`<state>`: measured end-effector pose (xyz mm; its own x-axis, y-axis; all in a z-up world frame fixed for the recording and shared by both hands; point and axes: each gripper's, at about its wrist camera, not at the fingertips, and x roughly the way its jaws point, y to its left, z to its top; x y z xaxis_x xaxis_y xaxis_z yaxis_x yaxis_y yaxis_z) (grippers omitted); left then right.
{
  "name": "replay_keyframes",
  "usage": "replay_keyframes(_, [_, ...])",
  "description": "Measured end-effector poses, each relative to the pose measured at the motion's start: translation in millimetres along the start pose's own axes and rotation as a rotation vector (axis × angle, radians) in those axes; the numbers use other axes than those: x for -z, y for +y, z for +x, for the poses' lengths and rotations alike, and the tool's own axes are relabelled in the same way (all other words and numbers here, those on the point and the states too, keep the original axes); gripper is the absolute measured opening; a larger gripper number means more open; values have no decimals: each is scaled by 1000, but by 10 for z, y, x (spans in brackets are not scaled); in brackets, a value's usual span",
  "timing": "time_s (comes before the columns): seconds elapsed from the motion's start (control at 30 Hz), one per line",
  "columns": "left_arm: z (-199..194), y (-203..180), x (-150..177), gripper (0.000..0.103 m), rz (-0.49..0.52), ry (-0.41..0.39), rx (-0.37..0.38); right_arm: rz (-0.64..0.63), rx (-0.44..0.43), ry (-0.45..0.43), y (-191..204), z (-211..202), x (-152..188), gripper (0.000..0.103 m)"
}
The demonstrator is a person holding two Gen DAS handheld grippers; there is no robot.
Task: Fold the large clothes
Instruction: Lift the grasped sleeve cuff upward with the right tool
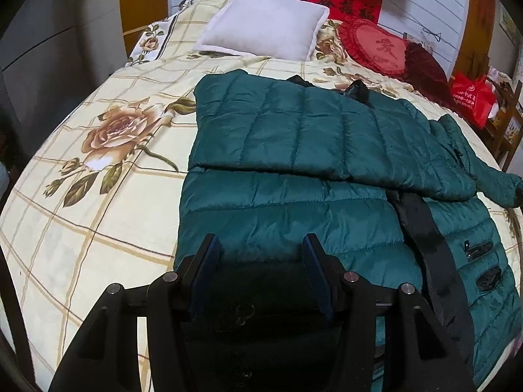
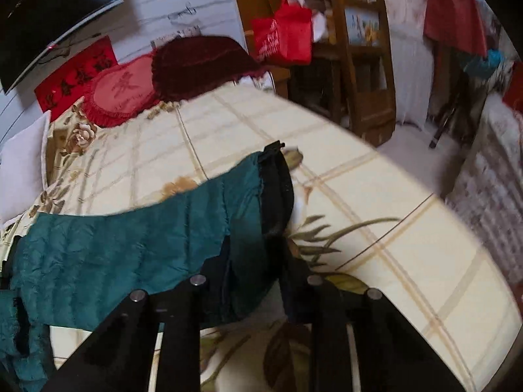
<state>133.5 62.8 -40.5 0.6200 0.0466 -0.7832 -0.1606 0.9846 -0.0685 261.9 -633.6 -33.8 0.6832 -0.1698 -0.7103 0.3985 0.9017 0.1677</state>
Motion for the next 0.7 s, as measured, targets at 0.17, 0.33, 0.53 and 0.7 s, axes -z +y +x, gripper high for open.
replay_keyframes(0.17, [-93,29,27,35,23,-13,-43,-28,-38,-63,241,-568,-119,25])
replay_keyframes(0.33, [-128,27,122,35,87,-13,-89,-64,-93,-107,604,-1021,-172,25])
replay_keyframes(0.53, [-130,102,189,35,123,-7,-141,-126,-163,-115,1123,-1388,-139,24])
replay_keyframes(0.7, [-133,89,229,35,173,-3,-177,-171,-212,-106,1523,-1564,-9,24])
